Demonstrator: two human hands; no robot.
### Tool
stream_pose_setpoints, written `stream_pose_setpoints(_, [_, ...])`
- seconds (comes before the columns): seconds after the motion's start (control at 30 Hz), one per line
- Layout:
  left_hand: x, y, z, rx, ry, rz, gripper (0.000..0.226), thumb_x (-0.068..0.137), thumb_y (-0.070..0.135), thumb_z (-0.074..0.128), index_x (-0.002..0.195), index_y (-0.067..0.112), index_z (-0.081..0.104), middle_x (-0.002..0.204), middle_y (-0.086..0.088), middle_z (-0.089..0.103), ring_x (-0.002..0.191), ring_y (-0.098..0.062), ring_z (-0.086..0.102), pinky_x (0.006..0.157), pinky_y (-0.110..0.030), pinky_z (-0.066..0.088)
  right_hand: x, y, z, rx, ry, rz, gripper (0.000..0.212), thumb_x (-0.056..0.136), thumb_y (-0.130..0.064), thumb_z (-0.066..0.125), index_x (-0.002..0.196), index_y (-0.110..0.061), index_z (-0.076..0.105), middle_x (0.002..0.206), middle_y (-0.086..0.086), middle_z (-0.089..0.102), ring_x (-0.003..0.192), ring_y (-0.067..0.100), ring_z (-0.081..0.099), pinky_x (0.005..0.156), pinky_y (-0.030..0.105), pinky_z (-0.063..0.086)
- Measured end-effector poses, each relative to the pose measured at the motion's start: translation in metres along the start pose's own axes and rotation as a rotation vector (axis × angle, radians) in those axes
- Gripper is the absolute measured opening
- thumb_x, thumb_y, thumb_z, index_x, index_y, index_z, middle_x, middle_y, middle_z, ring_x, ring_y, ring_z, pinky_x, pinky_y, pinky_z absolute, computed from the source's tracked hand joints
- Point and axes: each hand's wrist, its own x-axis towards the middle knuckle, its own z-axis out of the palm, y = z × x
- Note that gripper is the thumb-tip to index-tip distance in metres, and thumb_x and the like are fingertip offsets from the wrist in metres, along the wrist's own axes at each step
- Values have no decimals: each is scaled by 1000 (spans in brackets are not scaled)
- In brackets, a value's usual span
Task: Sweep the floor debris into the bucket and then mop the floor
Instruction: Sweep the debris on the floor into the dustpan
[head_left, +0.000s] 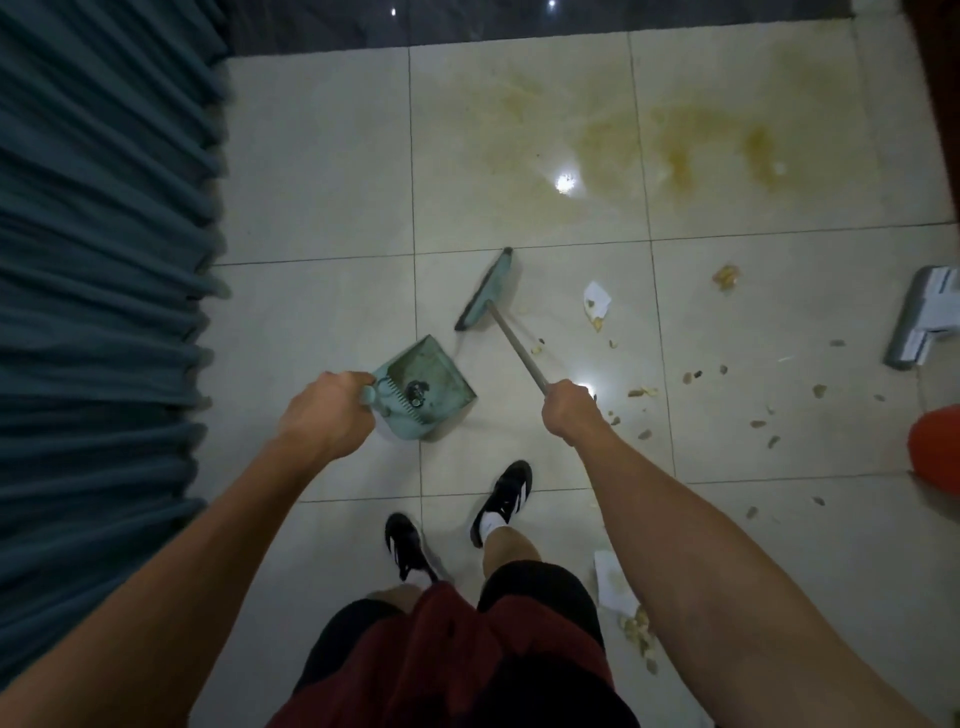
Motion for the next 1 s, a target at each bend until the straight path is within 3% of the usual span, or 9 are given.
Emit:
stream_pose_setpoints(0.23, [42,25,-30,50,-69,170,14,85,11,55,92,19,65,88,-9,63,80,-34,62,68,-35,50,-27,17,2,40,7,203,24,95,-5,49,116,-1,60,90,12,56,74,29,58,62,35,51])
stream_pose_setpoints(0.4, [63,33,-41,118,-120,330,24,83,13,55,101,19,69,99,-13,68,86,-34,65,74,-36,55,-68,16,27,168,28,338,26,94,-3,48,117,-1,60,111,16,65,97,31,66,76,35,55])
stream_pose_setpoints(0.5, [71,41,-42,167,-138,425,35,83,15,54,114,21,69,103,-12,68,88,-34,65,75,-37,56,-88,21,44,203,65,405,26,94,-1,47,117,0,60,116,16,64,102,31,65,76,33,50])
stream_pose_setpoints(0.7, [77,51,-44,226,-149,551,38,84,15,56,119,22,69,102,-13,67,85,-33,63,76,-37,56,-123,36,71,184,77,537,35,99,-7,46,133,-4,52,132,15,57,119,31,58,92,39,48])
stream_pose_setpoints(1.0, [76,64,-48,260,-156,621,34,85,16,59,117,21,69,100,-12,67,86,-33,63,74,-36,54,-155,47,83,188,153,645,31,96,-13,50,126,-10,56,124,11,62,111,28,62,87,35,49])
